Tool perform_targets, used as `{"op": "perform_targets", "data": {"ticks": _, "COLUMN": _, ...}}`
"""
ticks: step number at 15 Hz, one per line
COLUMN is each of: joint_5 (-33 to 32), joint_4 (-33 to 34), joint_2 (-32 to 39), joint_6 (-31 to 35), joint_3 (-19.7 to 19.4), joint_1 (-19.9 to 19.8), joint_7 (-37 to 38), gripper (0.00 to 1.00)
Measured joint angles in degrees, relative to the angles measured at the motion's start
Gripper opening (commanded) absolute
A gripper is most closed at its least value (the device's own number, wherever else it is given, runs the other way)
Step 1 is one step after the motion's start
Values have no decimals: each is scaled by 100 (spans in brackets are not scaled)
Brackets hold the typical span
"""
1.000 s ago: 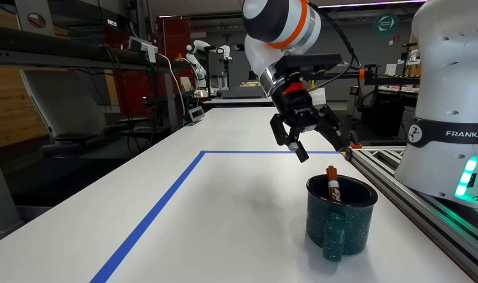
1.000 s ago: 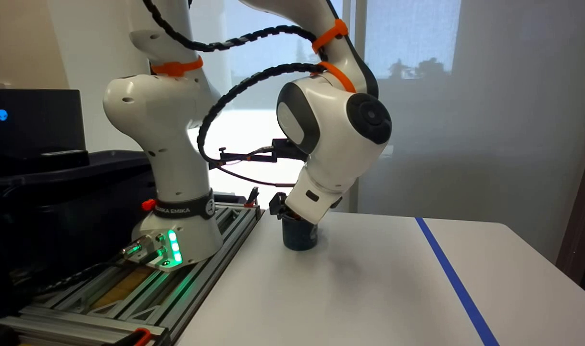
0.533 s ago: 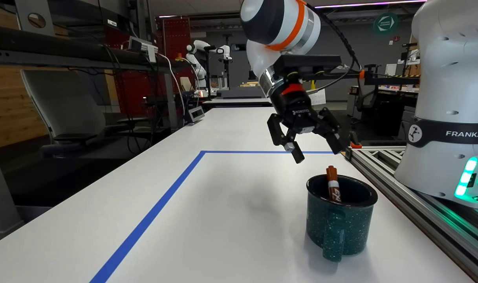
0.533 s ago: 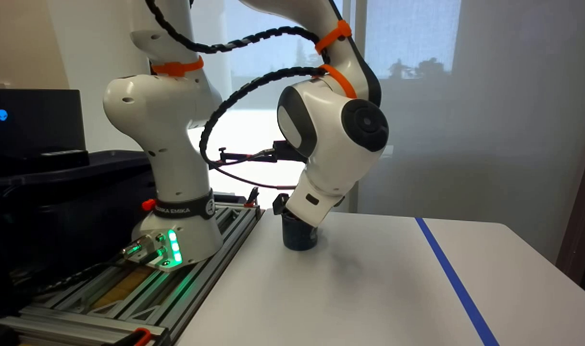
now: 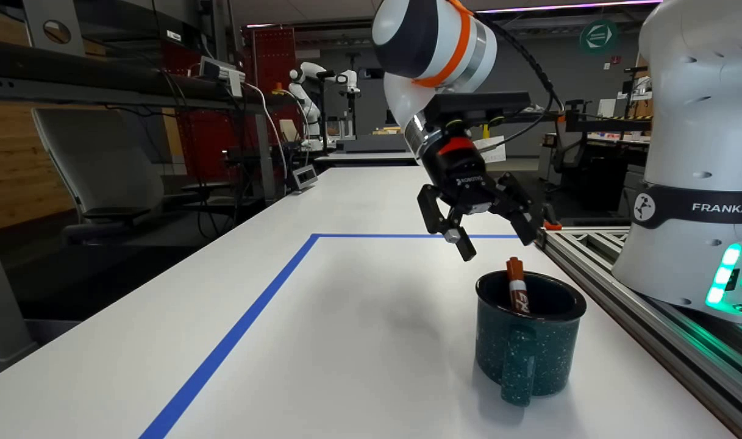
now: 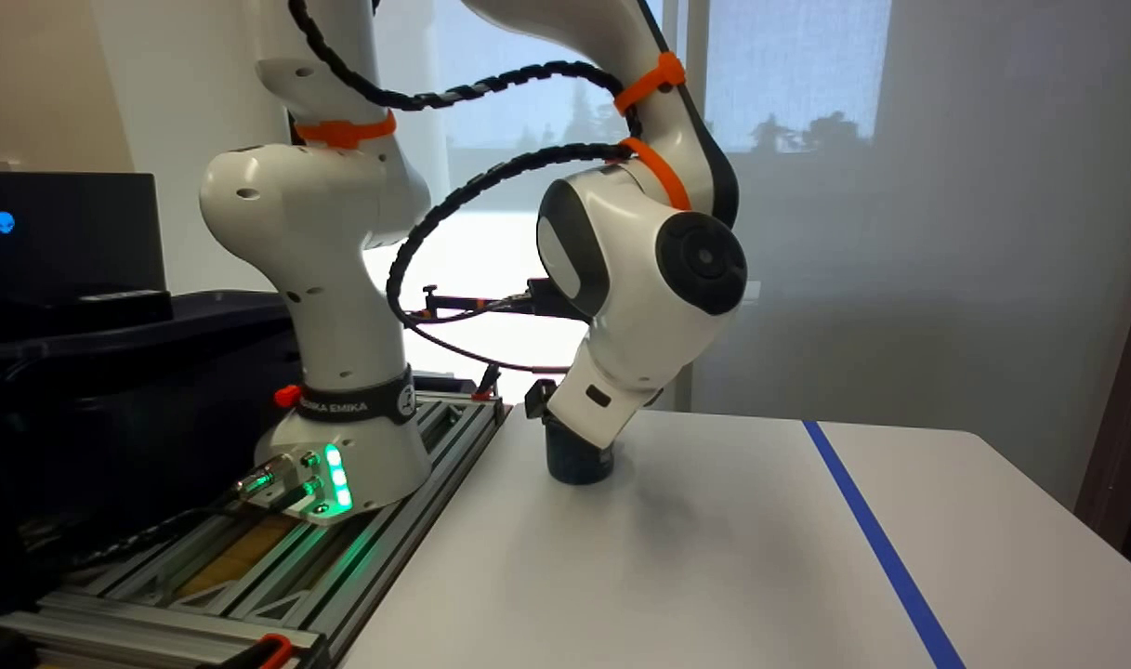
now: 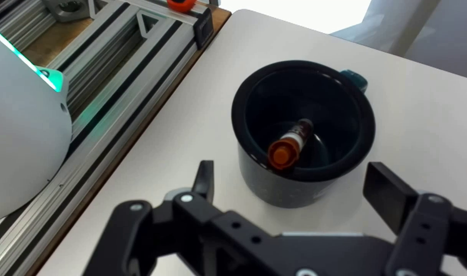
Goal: Remove the marker from the cup
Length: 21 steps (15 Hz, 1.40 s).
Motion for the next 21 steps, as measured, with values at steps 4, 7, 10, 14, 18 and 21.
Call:
{"op": "perform_targets", "data": {"ticks": 4, "joint_5": -124, "joint_4": 0, "joint_2": 177, "joint_6": -4, "joint_3": 3, "joint_1": 42, "joint_7": -10, "gripper": 100}}
{"op": "perform_targets", "data": {"ticks": 7, "joint_5": -125, "joint_4": 4, "joint_2": 221, "joint_6": -4, "joint_3": 13, "joint_1": 66, "joint_7": -85, "gripper": 100}}
{"op": "perform_targets", "data": {"ticks": 10, "joint_5": -125, "joint_4": 19, "joint_2": 221, "joint_6": -4, "joint_3": 27, "joint_1": 70, "joint_7": -89, "gripper": 100}}
{"op": "perform_targets", "data": {"ticks": 14, "joint_5": -125, "joint_4": 27, "joint_2": 217, "joint_6": -44, "joint_3": 44, "joint_1": 76, "joint_7": -89, "gripper": 100}}
{"op": "perform_targets", "data": {"ticks": 18, "joint_5": -126, "joint_4": 42, "joint_2": 203, "joint_6": -237, "joint_3": 52, "joint_1": 99, "joint_7": -90, "gripper": 100}}
{"op": "perform_targets", "data": {"ticks": 21, "joint_5": -126, "joint_4": 49, "joint_2": 203, "joint_6": -299, "joint_3": 65, "joint_1": 123, "joint_7": -90, "gripper": 100}}
